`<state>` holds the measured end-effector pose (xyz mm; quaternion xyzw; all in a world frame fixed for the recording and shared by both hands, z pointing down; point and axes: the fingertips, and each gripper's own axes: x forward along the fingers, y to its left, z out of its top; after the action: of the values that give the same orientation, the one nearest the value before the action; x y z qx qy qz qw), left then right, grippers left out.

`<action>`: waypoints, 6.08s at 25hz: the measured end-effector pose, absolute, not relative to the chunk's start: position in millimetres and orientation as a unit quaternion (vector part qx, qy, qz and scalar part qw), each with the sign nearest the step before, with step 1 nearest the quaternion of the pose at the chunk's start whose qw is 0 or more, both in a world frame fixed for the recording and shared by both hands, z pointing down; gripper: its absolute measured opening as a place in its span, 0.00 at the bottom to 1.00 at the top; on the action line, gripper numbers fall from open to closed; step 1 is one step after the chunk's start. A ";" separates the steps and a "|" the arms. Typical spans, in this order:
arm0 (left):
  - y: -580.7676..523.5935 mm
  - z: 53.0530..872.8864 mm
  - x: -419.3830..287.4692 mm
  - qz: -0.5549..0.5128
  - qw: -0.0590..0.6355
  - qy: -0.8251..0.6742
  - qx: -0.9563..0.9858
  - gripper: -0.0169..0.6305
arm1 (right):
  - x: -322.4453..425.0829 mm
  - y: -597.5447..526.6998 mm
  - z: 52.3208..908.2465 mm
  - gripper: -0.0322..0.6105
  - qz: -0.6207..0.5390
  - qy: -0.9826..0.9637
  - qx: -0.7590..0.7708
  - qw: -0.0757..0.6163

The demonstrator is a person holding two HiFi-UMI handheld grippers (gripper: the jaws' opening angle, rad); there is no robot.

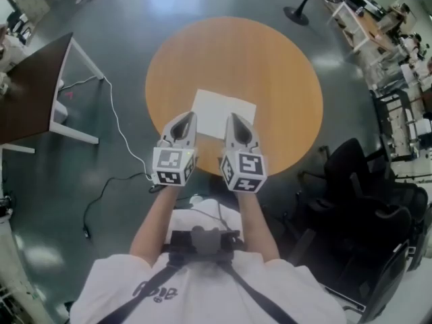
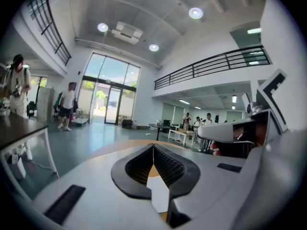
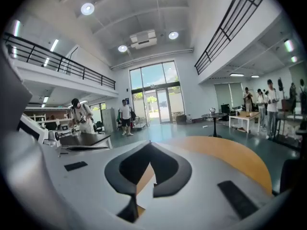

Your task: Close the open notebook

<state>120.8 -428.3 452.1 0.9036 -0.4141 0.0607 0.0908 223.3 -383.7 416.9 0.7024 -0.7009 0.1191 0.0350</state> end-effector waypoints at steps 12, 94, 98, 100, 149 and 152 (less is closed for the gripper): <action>-460.6 581.1 104.9 0.140 0.215 -0.455 0.853 0.05 | 209.0 -431.0 498.5 0.09 0.151 -0.747 0.624 0.170; -393.2 621.7 239.9 0.229 0.253 -0.317 0.885 0.07 | 321.9 -332.5 531.6 0.09 0.246 -0.644 0.718 0.094; -385.5 626.4 255.5 0.240 0.247 -0.293 0.892 0.07 | 333.8 -321.3 533.9 0.09 0.251 -0.629 0.730 0.085; -381.0 629.5 264.1 0.244 0.245 -0.282 0.895 0.07 | 340.6 -316.8 535.5 0.09 0.254 -0.622 0.737 0.080; -372.9 543.2 217.4 0.106 0.216 -0.264 0.934 0.08 | 288.3 -293.4 458.1 0.08 0.141 -0.648 0.748 0.036; -370.2 496.1 193.9 0.072 0.167 -0.277 0.944 0.07 | 271.9 -294.7 427.4 0.08 0.103 -0.659 0.745 0.019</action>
<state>193.9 -370.2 496.1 0.9436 -0.2766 0.0720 0.1673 271.9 -294.7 427.4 0.7450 -0.6589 0.1026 0.0192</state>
